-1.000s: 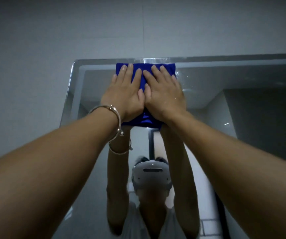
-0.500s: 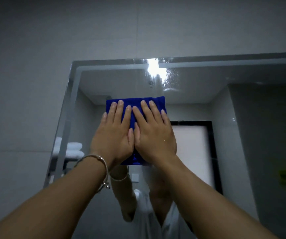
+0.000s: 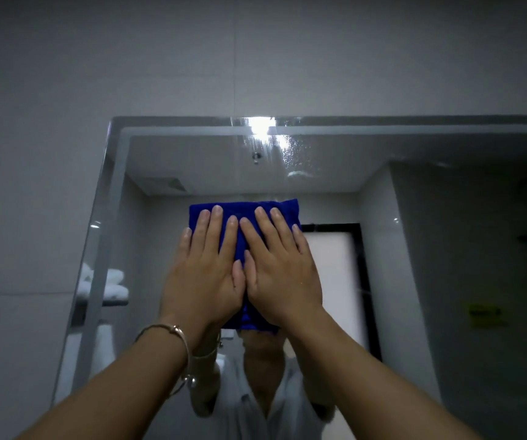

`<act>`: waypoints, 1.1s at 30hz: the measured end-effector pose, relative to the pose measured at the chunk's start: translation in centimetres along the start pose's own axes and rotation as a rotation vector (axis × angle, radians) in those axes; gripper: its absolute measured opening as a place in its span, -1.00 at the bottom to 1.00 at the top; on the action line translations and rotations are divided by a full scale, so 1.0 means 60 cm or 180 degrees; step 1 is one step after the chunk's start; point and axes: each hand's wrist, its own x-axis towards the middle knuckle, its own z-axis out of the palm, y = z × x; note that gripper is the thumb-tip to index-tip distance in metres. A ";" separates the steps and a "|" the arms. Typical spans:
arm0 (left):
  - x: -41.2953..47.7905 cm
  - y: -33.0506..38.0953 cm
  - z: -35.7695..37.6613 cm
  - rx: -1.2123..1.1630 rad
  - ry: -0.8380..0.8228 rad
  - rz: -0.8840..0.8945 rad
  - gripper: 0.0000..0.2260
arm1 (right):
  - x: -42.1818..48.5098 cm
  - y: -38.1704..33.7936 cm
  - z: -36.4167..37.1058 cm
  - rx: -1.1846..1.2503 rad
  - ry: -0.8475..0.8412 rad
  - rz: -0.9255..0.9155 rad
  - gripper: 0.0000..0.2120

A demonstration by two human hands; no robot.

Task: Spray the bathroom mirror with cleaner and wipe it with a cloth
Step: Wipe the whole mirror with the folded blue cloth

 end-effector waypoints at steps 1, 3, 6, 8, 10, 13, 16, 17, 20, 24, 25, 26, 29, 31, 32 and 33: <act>0.001 0.002 -0.002 0.0047 -0.0007 -0.0001 -0.45 | 0.001 0.002 -0.002 -0.0017 -0.0039 -0.0024 -0.47; 0.002 0.009 -0.004 0.0199 -0.0064 -0.0051 -0.45 | 0.002 0.013 -0.007 -0.0092 -0.0125 -0.0158 -0.50; 0.006 0.030 -0.004 0.0374 -0.0145 -0.0122 -0.45 | 0.002 0.034 -0.017 -0.0178 -0.0224 -0.0316 -0.49; 0.011 0.048 -0.005 0.0429 -0.0169 -0.0097 -0.44 | -0.001 0.050 -0.025 -0.0203 -0.0234 -0.0340 -0.46; 0.016 0.069 -0.004 0.0404 -0.0192 -0.0093 -0.44 | -0.007 0.071 -0.033 -0.0211 -0.0237 -0.0336 -0.45; 0.020 0.107 0.002 0.0329 -0.0158 -0.0087 -0.44 | -0.019 0.109 -0.045 -0.0201 -0.0226 -0.0343 -0.45; 0.022 0.144 0.005 0.0238 -0.0075 0.0050 -0.43 | -0.035 0.146 -0.055 -0.0191 -0.0123 -0.0371 -0.48; 0.026 0.150 0.008 0.0175 -0.0029 0.0120 -0.43 | -0.039 0.156 -0.057 -0.0183 -0.0062 -0.0382 -0.48; 0.053 0.149 0.008 0.0197 -0.0080 0.0275 -0.39 | -0.025 0.174 -0.060 -0.0130 0.0032 -0.0420 -0.46; 0.139 0.131 -0.002 0.0243 -0.0147 0.0248 -0.36 | 0.060 0.197 -0.071 -0.0071 0.0092 -0.0415 -0.44; 0.164 0.128 -0.004 0.0209 -0.0117 0.0238 -0.38 | 0.087 0.205 -0.074 -0.0085 0.0109 -0.0416 -0.45; 0.189 0.125 -0.006 0.0170 -0.0085 0.0234 -0.40 | 0.113 0.213 -0.077 -0.0118 0.0134 -0.0415 -0.47; 0.266 0.112 -0.014 0.0100 -0.0033 0.0214 -0.43 | 0.186 0.234 -0.086 -0.0183 0.0227 -0.0332 -0.50; 0.316 0.104 -0.024 0.0076 -0.0008 0.0243 -0.44 | 0.227 0.239 -0.095 -0.0158 0.0268 -0.0247 -0.51; 0.335 0.100 -0.029 0.0060 -0.0005 0.0282 -0.45 | 0.242 0.241 -0.099 -0.0152 0.0298 -0.0200 -0.52; 0.349 0.096 -0.032 0.0032 0.0005 0.0319 -0.46 | 0.253 0.241 -0.100 -0.0151 0.0336 -0.0166 -0.53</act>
